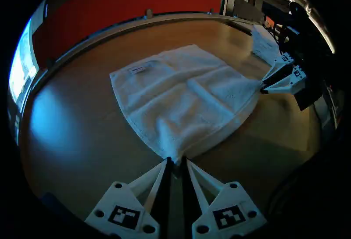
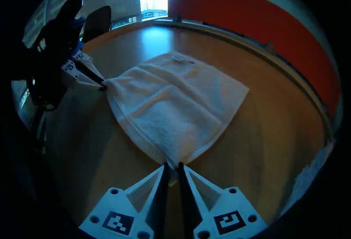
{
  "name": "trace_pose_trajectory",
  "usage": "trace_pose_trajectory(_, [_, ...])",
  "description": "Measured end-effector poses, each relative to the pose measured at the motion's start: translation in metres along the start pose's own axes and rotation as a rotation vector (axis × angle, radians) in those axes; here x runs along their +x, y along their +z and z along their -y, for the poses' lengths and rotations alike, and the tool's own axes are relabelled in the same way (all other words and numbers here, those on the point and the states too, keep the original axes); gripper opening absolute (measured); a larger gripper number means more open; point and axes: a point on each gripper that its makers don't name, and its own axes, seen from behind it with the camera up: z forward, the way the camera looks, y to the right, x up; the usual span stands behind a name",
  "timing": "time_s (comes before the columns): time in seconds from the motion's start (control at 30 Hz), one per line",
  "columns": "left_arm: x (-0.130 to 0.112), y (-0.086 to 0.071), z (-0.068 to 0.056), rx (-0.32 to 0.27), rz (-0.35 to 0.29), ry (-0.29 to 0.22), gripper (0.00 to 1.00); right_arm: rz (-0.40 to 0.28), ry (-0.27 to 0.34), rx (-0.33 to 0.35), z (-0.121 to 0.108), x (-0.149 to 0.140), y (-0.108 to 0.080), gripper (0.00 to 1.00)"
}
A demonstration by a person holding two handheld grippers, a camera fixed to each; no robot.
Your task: Fold towel
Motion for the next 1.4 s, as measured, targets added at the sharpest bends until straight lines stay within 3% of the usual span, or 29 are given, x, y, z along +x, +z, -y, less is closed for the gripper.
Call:
trace_pose_trajectory(0.37, [0.033, -0.033, 0.004, 0.016, -0.049, -0.040, 0.15, -0.072, -0.001, -0.038, -0.006, 0.037, -0.025, 0.16])
trace_pose_trajectory(0.77, [0.065, -0.075, 0.002, 0.038, -0.081, -0.032, 0.15, -0.160, -0.034, -0.066, -0.010, 0.083, -0.067, 0.16])
trace_pose_trajectory(1.4, [0.094, -0.123, -0.011, 0.030, -0.108, -0.019, 0.15, -0.209, -0.049, -0.083, -0.008, 0.107, -0.117, 0.16])
